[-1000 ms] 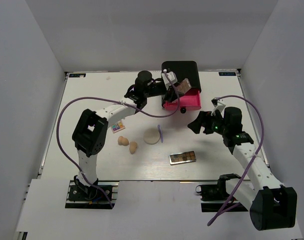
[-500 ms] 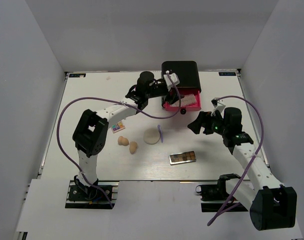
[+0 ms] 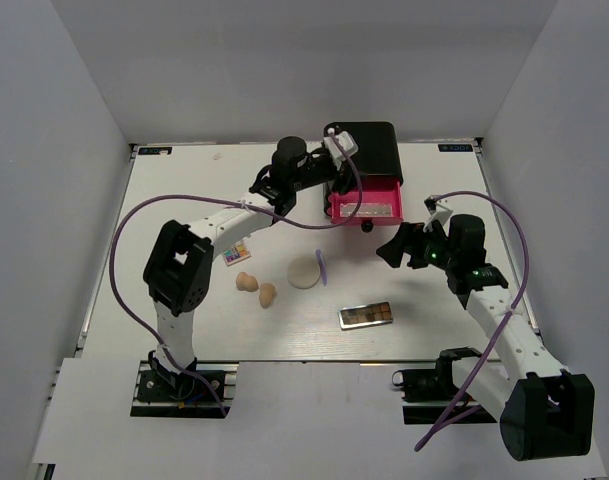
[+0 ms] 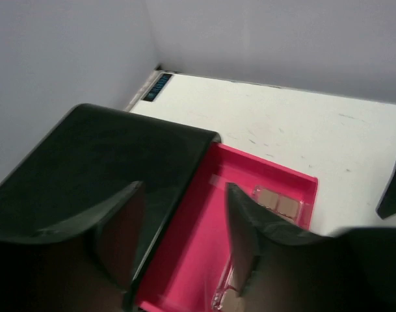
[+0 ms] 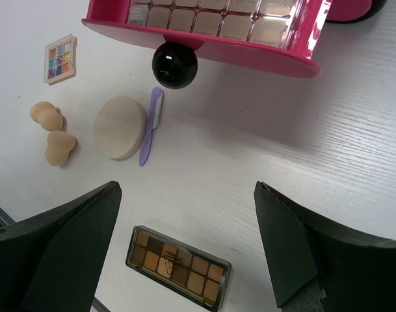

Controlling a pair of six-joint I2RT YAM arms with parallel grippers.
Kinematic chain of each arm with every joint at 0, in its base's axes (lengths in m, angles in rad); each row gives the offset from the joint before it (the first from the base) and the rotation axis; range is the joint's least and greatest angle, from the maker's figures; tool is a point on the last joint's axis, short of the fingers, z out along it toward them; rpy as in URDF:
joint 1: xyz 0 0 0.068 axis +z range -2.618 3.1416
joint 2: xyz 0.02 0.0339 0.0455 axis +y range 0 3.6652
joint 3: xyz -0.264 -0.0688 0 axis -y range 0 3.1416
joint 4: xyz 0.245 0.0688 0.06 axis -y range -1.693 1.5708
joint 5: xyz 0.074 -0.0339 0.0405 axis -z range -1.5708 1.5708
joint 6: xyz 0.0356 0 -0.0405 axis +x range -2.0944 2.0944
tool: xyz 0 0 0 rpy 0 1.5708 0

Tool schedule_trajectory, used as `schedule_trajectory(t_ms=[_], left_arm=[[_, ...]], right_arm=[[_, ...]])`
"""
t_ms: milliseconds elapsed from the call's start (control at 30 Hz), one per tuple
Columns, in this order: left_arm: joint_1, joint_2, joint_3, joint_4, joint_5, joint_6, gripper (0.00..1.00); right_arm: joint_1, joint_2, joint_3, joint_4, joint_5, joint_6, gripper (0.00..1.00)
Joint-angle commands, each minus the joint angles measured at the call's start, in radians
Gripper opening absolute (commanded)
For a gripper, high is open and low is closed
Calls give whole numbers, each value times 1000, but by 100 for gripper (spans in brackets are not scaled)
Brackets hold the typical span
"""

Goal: Organize the makeup

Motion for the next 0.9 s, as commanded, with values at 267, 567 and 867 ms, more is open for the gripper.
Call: schedule_trajectory(t_ms=[267, 567, 867], left_arm=[[40, -380, -142, -507, -592, -477, 31], [168, -591, -477, -829, -724, -854, 77], [254, -390, -420, -1096, -816, -989, 90]], right_arm=[[5, -17, 61, -63, -363, -479, 83], [66, 114, 148, -302, -563, -926, 86], [146, 176, 172, -293, -472, -916, 86]])
